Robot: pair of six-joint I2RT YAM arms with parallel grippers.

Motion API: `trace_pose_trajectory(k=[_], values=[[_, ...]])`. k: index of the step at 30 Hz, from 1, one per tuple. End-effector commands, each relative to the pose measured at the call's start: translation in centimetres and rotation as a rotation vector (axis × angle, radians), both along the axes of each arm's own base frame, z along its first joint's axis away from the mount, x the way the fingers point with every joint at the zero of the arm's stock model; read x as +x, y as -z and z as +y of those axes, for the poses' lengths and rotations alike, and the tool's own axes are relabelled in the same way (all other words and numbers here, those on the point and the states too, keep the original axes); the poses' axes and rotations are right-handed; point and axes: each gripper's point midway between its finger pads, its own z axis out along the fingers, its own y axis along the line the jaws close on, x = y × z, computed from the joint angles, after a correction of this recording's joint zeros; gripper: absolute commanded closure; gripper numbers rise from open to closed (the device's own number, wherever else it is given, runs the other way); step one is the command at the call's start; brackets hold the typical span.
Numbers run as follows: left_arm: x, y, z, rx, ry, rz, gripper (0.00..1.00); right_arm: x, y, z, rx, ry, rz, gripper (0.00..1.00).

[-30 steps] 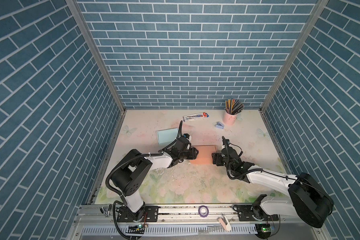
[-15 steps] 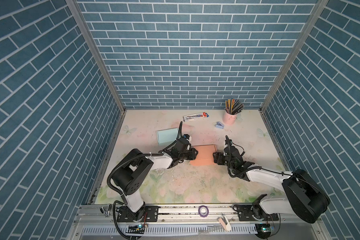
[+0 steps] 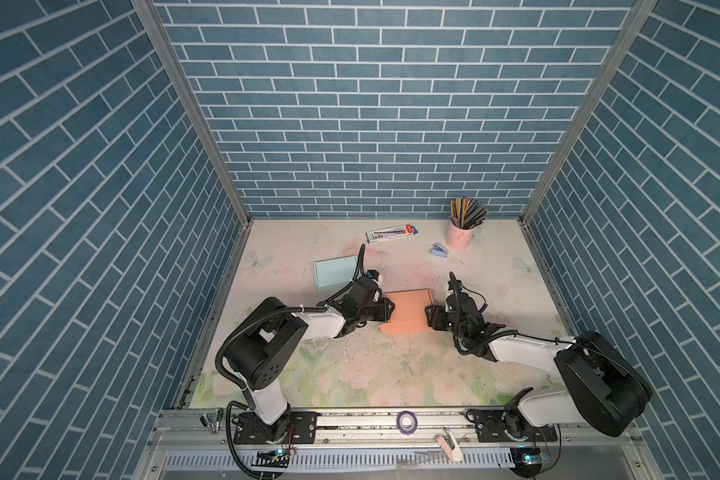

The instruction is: Fold the paper box

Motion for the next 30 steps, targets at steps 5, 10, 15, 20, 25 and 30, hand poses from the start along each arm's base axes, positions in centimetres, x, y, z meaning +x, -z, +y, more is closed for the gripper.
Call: trace_pose_trajectory(k=[5,10,15,20,25,30], values=[[-0.7,0.1,1.0,0.039,-0.009,0.002,0.57,-1.2,-0.9,0.6,0.07,-0.028,0.034,0.39],[-0.7,-1.0,0.9,0.023,-0.006,-0.012,0.56,-1.6,-1.9,1.1,0.111,-0.042,0.029,0.39],[-0.5,-1.7,0.8,0.026,0.0,-0.024,0.56,-1.4,-2.1,0.5,0.083,-0.022,0.013,0.39],[-0.2,-1.8,0.8,0.043,-0.001,-0.028,0.56,-1.2,-2.3,0.0,0.045,-0.014,0.005,0.39],[-0.1,-1.6,0.7,0.047,0.001,-0.025,0.56,-1.2,-2.6,-0.2,0.026,-0.013,-0.003,0.37],[-0.2,-1.3,0.6,0.048,0.001,-0.018,0.55,-1.1,-2.7,-0.1,0.035,-0.012,0.001,0.36]])
